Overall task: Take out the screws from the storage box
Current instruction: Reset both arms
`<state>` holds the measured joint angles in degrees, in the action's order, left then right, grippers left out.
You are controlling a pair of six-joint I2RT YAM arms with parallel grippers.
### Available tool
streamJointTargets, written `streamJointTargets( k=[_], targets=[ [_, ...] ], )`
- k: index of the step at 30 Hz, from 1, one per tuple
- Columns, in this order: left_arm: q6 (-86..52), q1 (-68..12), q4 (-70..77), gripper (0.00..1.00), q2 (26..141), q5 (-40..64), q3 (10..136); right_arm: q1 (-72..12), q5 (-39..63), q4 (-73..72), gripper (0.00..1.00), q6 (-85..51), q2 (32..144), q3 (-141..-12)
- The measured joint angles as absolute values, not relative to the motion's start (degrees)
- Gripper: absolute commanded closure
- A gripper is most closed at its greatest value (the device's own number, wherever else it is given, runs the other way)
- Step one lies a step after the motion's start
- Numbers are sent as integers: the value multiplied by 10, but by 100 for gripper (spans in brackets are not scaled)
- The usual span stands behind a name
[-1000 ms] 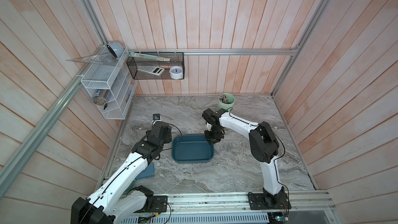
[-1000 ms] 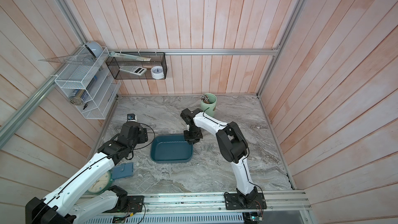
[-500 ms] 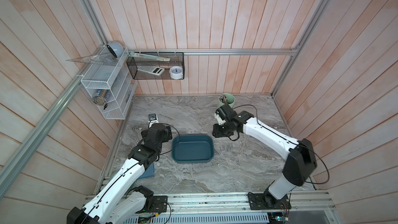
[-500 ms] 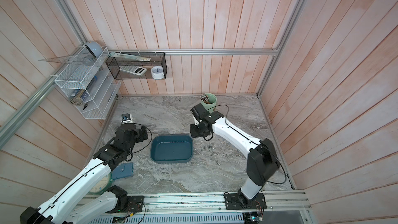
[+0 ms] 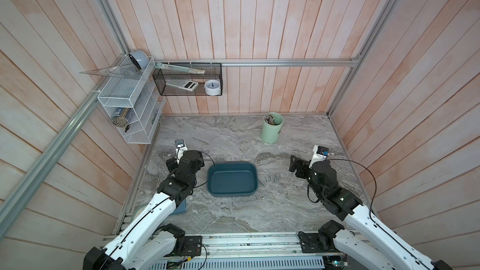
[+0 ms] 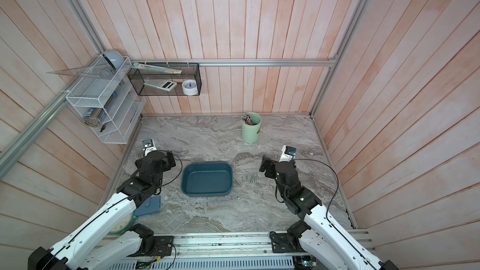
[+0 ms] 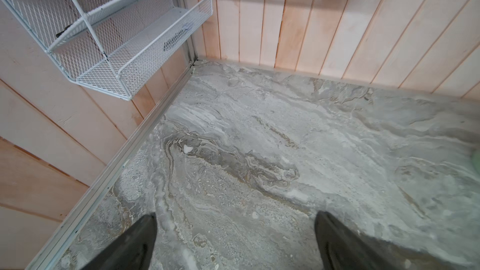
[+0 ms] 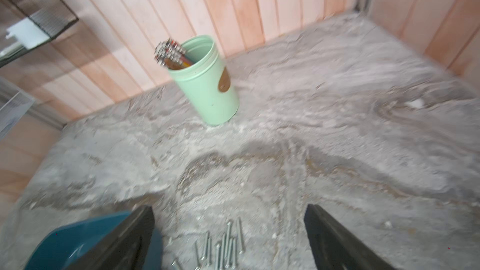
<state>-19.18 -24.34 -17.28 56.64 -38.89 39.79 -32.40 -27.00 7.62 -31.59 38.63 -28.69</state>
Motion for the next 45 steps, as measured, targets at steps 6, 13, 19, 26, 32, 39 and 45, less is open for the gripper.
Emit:
streamJointTargets(
  k=[6,13,19,26,32,39,45],
  targets=[
    [-175,-220,-147,0,649,-424,406,-317,-360,-3,2,-221,326,-209],
    [-156,-133,8,0,656,-424,341,-276,-413,-115,2,-139,330,-146],
    [-175,-52,77,0,682,-420,301,-207,-415,-176,2,-139,420,-143],
    [-164,-20,203,0,685,-380,186,-173,-406,-254,2,-87,518,-140],
    [-149,-15,269,0,718,-335,197,-146,-389,-283,2,-63,647,-154],
    [-124,-12,318,0,796,-281,245,-132,-366,-332,2,-42,730,-186],
    [-102,-9,476,0,852,-248,192,-95,-331,-392,2,-38,769,-189]
  ],
)
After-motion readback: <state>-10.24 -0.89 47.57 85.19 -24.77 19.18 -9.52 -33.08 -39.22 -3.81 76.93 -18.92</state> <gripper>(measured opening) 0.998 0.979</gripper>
